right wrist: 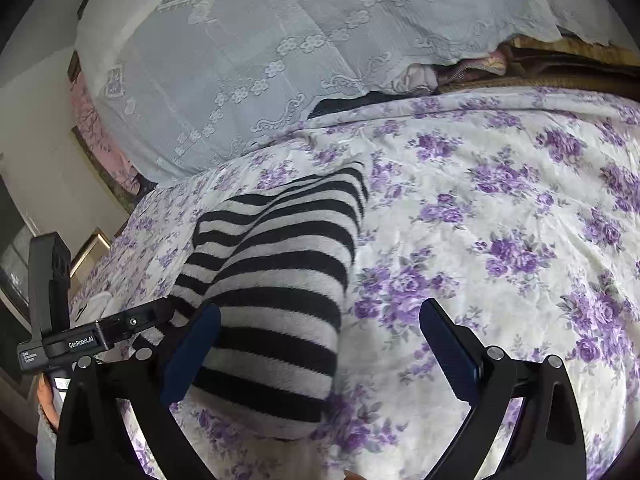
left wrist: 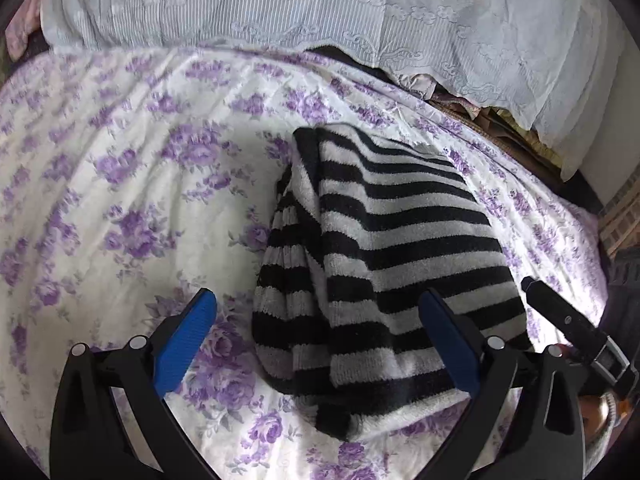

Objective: Fold small clothes
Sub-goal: 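Grasp the folded striped sweater with both grippers and lift it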

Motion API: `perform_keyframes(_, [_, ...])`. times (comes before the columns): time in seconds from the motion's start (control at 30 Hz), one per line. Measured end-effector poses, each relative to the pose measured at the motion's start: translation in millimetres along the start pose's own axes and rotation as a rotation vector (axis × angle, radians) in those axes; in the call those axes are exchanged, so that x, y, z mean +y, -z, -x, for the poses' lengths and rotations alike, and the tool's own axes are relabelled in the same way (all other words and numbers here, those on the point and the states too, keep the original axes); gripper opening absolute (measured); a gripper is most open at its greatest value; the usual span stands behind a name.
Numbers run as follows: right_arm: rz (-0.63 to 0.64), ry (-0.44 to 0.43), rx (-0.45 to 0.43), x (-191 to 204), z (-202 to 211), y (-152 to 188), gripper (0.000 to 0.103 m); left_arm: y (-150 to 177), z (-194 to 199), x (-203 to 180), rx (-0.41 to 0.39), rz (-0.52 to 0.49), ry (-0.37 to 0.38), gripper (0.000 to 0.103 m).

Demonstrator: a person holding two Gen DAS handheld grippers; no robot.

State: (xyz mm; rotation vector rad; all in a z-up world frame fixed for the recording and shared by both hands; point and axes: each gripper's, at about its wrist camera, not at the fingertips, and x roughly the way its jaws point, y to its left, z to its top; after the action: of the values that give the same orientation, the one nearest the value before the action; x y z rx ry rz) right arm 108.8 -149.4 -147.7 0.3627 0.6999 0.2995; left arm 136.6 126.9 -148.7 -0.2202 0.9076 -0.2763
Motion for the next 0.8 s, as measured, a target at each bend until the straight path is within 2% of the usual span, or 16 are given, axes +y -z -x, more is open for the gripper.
perform_keyframes(0.1, [-0.026, -0.015, 0.021, -3.8, -6.2, 0.7, 0.1, -4.6, -13.5, 12.4, 0.055, 0.072, 0.092, 0.098])
perform_keyframes(0.17, [-0.031, -0.023, 0.029, -3.7, -10.1, 1.2, 0.1, -7.8, -19.1, 16.0, 0.067, 0.098, 0.124, 0.099])
perform_keyframes(0.37, [-0.074, -0.096, 0.093, -2.3, -33.4, -5.4, 0.1, -17.8, -37.1, 4.5, 0.103, 0.037, 0.119, 0.099])
perform_keyframes(0.47, [-0.133, -0.158, 0.14, -8.6, -48.0, -11.2, 0.1, -21.9, -42.1, 6.3, 0.119, 0.033, 0.158, 0.099])
perform_keyframes(0.53, [-0.185, -0.198, 0.169, -16.1, -57.2, -15.1, 0.1, -24.8, -43.9, 14.6, 0.131, 0.055, 0.204, 0.099])
perform_keyframes(0.6, [-0.225, -0.226, 0.191, -22.3, -64.8, -17.7, 0.1, -27.4, -43.6, 28.9, 0.14, 0.101, 0.289, 0.098])
perform_keyframes(0.8, [-0.243, -0.275, 0.214, -25.5, -80.2, -26.6, 0.1, -28.1, -43.5, 54.6, 0.169, 0.178, 0.51, 0.099])
